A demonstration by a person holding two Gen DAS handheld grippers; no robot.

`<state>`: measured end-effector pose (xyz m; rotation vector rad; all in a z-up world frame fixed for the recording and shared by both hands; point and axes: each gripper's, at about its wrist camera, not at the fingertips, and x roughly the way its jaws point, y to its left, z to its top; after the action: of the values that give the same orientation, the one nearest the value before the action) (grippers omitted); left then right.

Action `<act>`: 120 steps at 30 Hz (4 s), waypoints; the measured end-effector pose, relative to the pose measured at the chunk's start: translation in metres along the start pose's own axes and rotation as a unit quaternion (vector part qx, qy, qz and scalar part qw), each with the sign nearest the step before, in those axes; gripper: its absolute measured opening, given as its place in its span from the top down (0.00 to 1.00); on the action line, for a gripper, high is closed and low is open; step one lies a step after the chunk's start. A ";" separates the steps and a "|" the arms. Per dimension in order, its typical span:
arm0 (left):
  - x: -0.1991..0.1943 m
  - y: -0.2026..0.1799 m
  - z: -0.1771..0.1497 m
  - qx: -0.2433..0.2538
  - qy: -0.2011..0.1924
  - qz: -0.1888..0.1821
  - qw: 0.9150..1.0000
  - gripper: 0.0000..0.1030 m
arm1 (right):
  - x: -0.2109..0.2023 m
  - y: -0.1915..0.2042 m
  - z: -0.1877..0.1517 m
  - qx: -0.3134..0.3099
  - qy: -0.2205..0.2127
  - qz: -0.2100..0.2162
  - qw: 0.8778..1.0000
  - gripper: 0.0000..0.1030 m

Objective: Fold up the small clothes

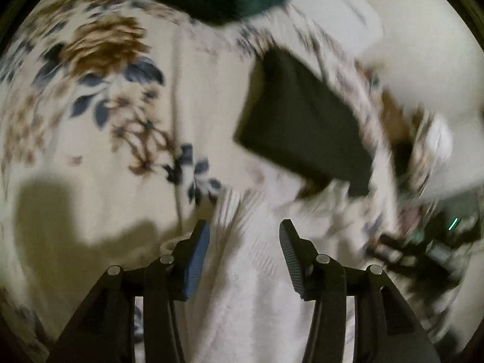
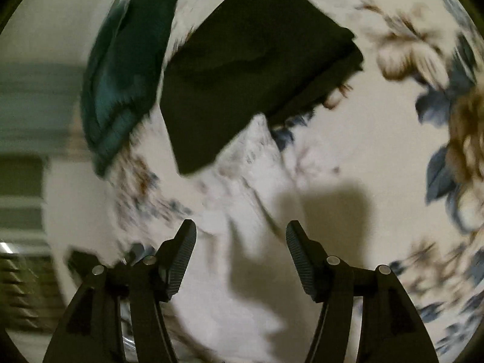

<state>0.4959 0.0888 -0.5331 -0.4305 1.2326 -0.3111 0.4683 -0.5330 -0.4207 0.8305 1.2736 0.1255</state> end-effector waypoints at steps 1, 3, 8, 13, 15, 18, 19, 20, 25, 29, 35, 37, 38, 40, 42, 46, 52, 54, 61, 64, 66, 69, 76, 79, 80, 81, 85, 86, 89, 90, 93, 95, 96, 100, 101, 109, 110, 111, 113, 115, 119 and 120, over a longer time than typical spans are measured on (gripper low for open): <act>0.007 -0.006 -0.002 0.019 0.008 0.013 1.000 0.59 | 0.009 0.006 0.001 -0.020 0.012 -0.017 1.000 0.38; 0.019 -0.019 -0.008 0.061 0.013 0.031 0.998 0.85 | 0.029 0.015 0.001 -0.049 0.036 -0.043 0.997 0.38; 0.004 -0.016 -0.006 0.049 -0.020 0.035 0.998 0.96 | 0.053 0.033 0.000 -0.085 0.035 -0.095 0.991 0.90; -0.029 0.014 0.018 -0.010 -0.066 0.014 0.998 0.96 | 0.028 0.049 -0.005 -0.093 -0.016 -0.081 0.992 0.92; -0.023 0.020 0.029 -0.021 -0.064 0.015 0.998 0.96 | 0.024 0.056 0.000 -0.092 -0.026 -0.073 0.993 0.92; -0.003 0.024 0.041 -0.022 -0.051 0.020 0.998 0.96 | 0.027 0.066 0.011 -0.094 -0.036 -0.079 0.992 0.92; 0.008 0.027 0.046 -0.024 -0.038 0.017 0.999 0.96 | 0.030 0.068 0.016 -0.098 -0.035 -0.086 0.991 0.92; 0.016 0.030 0.049 -0.027 -0.029 0.016 0.999 0.96 | 0.038 0.069 0.025 -0.099 -0.035 -0.098 0.990 0.92; 0.043 0.044 0.048 -0.059 0.039 -0.014 0.997 0.92 | 0.083 0.048 0.048 -0.081 0.024 -0.151 0.985 0.89; -0.002 0.047 0.017 -0.067 0.017 -0.046 0.997 0.78 | 0.066 0.044 0.033 -0.092 0.042 -0.128 0.987 0.64; -0.045 0.052 -0.063 -0.064 0.016 -0.045 0.997 0.62 | 0.024 0.003 -0.037 -0.080 0.076 -0.100 0.989 0.56; -0.046 0.050 -0.090 -0.057 0.029 -0.046 0.997 0.62 | 0.023 -0.010 -0.064 -0.080 0.103 -0.104 0.986 0.54; -0.045 0.049 -0.102 -0.054 0.035 -0.044 0.997 0.62 | 0.023 -0.017 -0.079 -0.073 0.112 -0.104 0.986 0.53; -0.041 0.047 -0.117 -0.054 0.041 -0.038 0.997 0.62 | 0.024 -0.029 -0.101 -0.064 0.126 -0.098 0.985 0.53; -0.039 0.045 -0.125 -0.058 0.035 -0.038 0.997 0.64 | 0.029 -0.041 -0.117 -0.049 0.133 -0.097 0.985 0.53; -0.041 0.042 -0.129 -0.058 0.017 -0.019 0.998 0.94 | 0.041 -0.055 -0.134 -0.022 0.132 -0.084 0.987 0.54; -0.047 0.061 -0.126 -0.057 0.015 0.002 0.998 0.96 | 0.026 -0.046 -0.138 -0.006 0.056 -0.119 0.991 0.94; -0.045 0.065 -0.130 -0.060 0.025 -0.001 0.998 0.96 | 0.024 -0.052 -0.139 0.014 0.054 -0.133 0.990 0.94; -0.060 0.041 -0.095 -0.036 0.025 -0.010 0.999 0.79 | 0.019 -0.021 -0.113 -0.009 0.085 -0.133 0.987 0.77; -0.043 0.035 -0.059 -0.021 0.002 -0.010 1.000 0.70 | 0.010 -0.004 -0.078 -0.023 0.049 -0.122 0.991 0.55; -0.016 0.028 -0.031 -0.005 0.005 -0.001 1.000 0.70 | 0.017 0.007 -0.049 -0.032 0.035 -0.118 0.992 0.55; 0.019 0.019 0.002 0.024 0.015 0.025 0.999 0.71 | 0.041 0.022 -0.005 -0.047 0.023 -0.130 0.990 0.55; 0.042 0.005 0.038 0.066 -0.003 0.028 0.997 0.94 | 0.073 0.043 0.035 -0.055 0.011 -0.163 0.985 0.95; 0.026 0.014 0.040 0.044 -0.019 0.008 0.999 0.95 | 0.059 0.048 0.034 -0.047 -0.025 -0.166 0.985 0.96; 0.022 0.019 0.041 0.031 -0.023 0.002 0.999 0.95 | 0.052 0.049 0.036 -0.041 -0.038 -0.165 0.985 0.97; 0.018 0.027 0.043 0.014 -0.025 -0.008 1.000 0.95 | 0.044 0.047 0.039 -0.034 -0.046 -0.161 0.985 0.97; 0.025 0.045 0.054 -0.014 -0.026 -0.001 1.000 0.95 | 0.032 0.038 0.056 -0.004 -0.067 -0.149 0.987 0.97; 0.032 0.047 0.056 -0.015 -0.019 -0.001 1.000 0.95 | 0.036 0.036 0.060 0.002 -0.066 -0.151 0.986 0.97; 0.059 0.050 0.056 -0.006 0.015 0.012 1.000 0.95 | 0.056 0.028 0.071 0.000 -0.048 -0.178 0.983 0.97; 0.064 0.050 0.055 0.000 0.022 0.015 1.000 0.95 | 0.061 0.024 0.072 0.001 -0.042 -0.184 0.982 0.97; 0.067 0.045 0.049 0.012 0.034 0.010 0.999 0.94 | 0.077 0.014 0.073 -0.003 -0.020 -0.202 0.979 0.97; 0.061 0.047 0.047 -0.001 0.038 -0.003 0.999 0.91 | 0.083 0.011 0.071 -0.003 -0.008 -0.205 0.979 0.96; 0.056 0.048 0.046 -0.012 0.041 -0.013 0.999 0.91 | 0.085 0.010 0.071 -0.004 0.003 -0.198 0.980 0.96; 0.027 0.053 0.040 -0.055 0.034 -0.045 0.997 0.75 | 0.072 0.005 0.070 0.006 0.019 -0.162 0.987 0.70; 0.017 0.054 0.034 -0.062 0.026 -0.056 0.996 0.71 | 0.062 0.003 0.068 0.008 0.016 -0.150 0.989 0.56; -0.008 0.067 -0.027 -0.109 0.033 -0.109 0.987 0.42 | 0.022 -0.035 0.013 0.013 0.062 -0.043 0.997 0.15; -0.005 0.069 -0.034 -0.117 0.038 -0.118 0.985 0.42 | 0.024 -0.043 0.004 0.010 0.078 -0.032 0.996 0.12; -0.001 0.071 -0.041 -0.126 0.045 -0.122 0.983 0.42 | 0.028 -0.046 -0.006 0.009 0.089 -0.026 0.996 0.11; 0.008 0.075 -0.053 -0.138 0.059 -0.141 0.979 0.42 | 0.040 -0.060 -0.024 0.015 0.122 0.000 0.992 0.11; 0.022 0.075 -0.059 -0.146 0.074 -0.152 0.975 0.42 | 0.054 -0.070 -0.035 0.029 0.148 0.032 0.988 0.11; 0.040 0.076 -0.059 -0.161 0.082 -0.183 0.966 0.40 | 0.087 -0.078 -0.051 0.047 0.186 0.103 0.976 0.11; 0.041 0.076 -0.057 -0.165 0.082 -0.186 0.965 0.40 | 0.095 -0.077 -0.053 0.048 0.196 0.119 0.972 0.11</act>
<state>0.4539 0.1286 -0.6185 -0.9469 1.3690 -0.4707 0.4261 -0.5136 -0.5455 1.0772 1.5539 0.4409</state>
